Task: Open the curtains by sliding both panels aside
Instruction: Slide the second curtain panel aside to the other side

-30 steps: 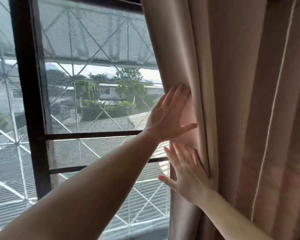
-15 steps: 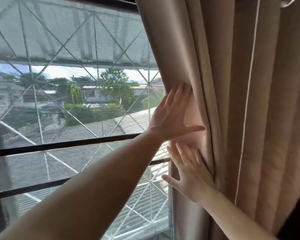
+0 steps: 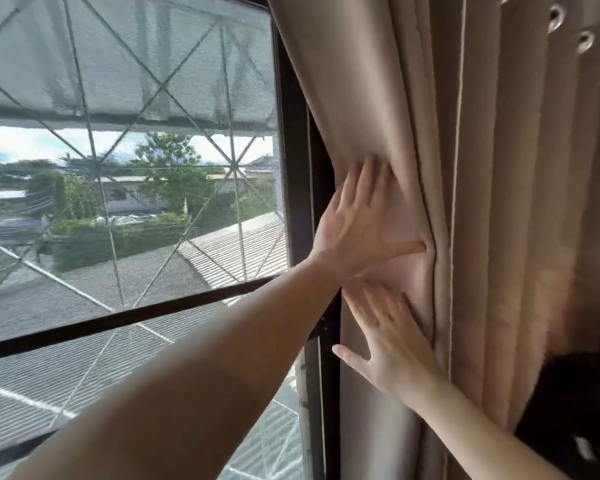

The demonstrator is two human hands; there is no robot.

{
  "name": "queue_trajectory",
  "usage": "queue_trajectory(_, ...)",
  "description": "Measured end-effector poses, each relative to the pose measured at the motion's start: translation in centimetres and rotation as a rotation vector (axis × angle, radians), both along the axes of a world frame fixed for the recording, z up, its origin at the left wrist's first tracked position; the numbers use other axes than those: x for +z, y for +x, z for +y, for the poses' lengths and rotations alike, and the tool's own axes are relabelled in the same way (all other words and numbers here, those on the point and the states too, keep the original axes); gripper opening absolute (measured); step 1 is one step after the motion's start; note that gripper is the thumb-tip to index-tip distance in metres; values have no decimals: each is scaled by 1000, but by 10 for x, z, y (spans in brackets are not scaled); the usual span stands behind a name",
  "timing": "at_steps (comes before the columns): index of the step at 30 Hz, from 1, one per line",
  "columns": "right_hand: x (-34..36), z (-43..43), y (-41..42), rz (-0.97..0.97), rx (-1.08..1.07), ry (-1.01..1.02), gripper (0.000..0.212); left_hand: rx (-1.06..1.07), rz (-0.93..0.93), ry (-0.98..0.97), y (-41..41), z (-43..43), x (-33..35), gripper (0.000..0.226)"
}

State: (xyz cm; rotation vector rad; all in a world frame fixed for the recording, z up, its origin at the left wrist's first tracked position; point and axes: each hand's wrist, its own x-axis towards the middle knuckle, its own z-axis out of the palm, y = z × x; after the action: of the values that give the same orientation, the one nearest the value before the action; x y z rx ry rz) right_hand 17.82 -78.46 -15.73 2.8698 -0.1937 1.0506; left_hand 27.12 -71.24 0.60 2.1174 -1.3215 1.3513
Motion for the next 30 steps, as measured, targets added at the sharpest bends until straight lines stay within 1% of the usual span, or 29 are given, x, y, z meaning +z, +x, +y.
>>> queue_trajectory(4, -3, -23, 3, -35, -8, 8, 97, -9, -12, -8, 6, -25, 1, 144)
queue_trajectory(15, -2, -110, 16, 5, -22, -63, 95, -56, 113, 14, 10, -96, 6, 142)
queue_trajectory(19, 0, -139, 16, 25, -11, -46, 96, 14, 83, 19, 7, -125, 5, 141)
queue_trajectory(23, 5, -166, 16, 53, 6, -63, 96, 24, 107, -18, 6, -146, 8, 146)
queue_trajectory(27, 10, -187, 18, 65, 17, -64, 97, 113, 83, 0, 5, -165, 12, 146)
queue_trajectory(30, 13, -197, 17, 75, 17, -65, 97, 94, 116, -20, 4, -175, 12, 147)
